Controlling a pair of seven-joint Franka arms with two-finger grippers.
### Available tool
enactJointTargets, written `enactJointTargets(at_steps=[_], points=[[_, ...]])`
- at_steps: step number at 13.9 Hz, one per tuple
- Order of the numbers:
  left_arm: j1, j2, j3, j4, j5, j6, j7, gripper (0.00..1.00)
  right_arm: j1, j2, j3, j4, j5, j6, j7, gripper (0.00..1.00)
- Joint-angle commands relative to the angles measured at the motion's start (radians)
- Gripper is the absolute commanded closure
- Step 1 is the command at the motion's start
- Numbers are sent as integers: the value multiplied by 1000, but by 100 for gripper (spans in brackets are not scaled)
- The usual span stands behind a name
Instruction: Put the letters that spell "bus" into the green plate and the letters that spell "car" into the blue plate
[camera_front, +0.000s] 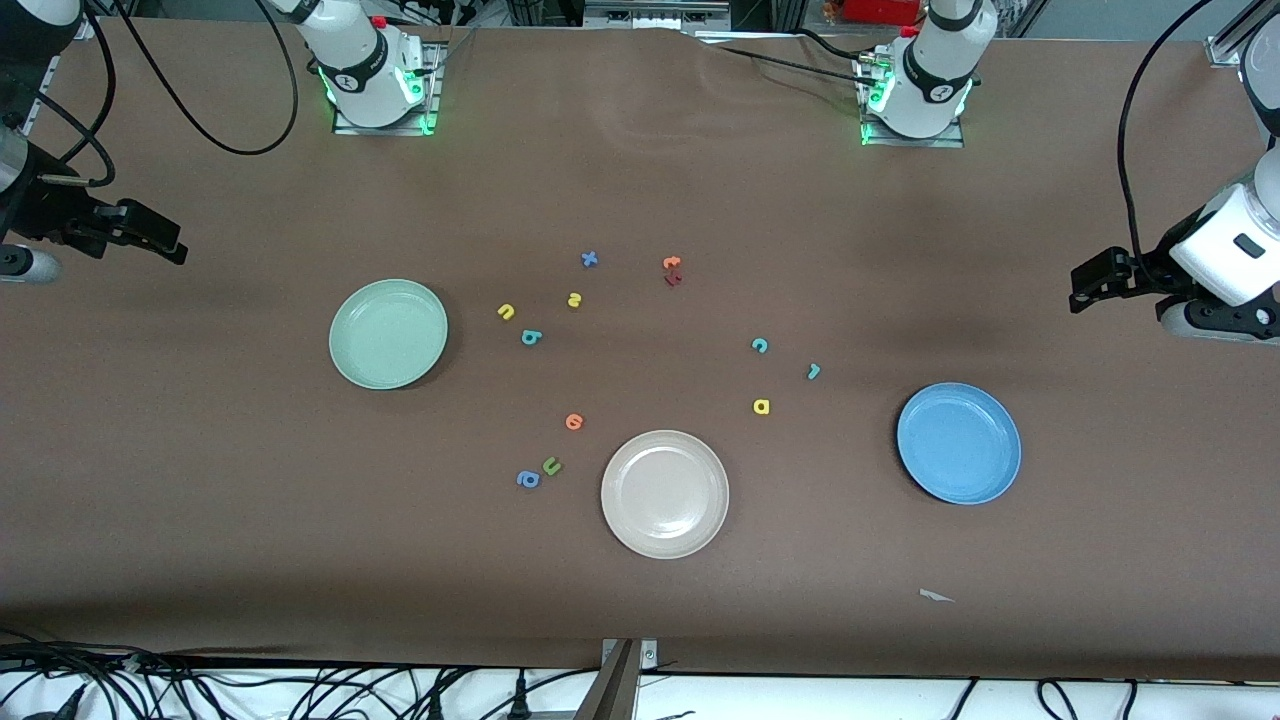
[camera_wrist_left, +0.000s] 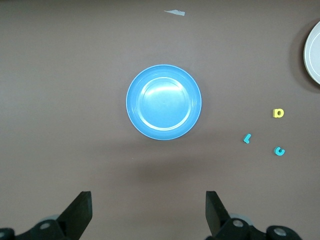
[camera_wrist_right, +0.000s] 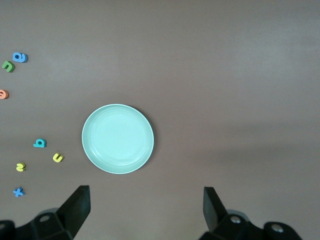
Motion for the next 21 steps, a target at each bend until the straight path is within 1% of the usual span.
enactJointTargets(at_steps=[1,8,10,21], points=[[2,-1,-2,4,-18,-15,21,0,-3,11,4,29,15,-20,-12,0],[1,5,-4,4,-18,-15,21,0,-1,15,12,28,18,-21,-6,0],[1,5,-4,3,-18,-15,21,0,-3,40,12,29,20,-20,-6,0],[1,6,-4,3,-18,-15,21,0,3,58,13,32,12,-21,-9,0]])
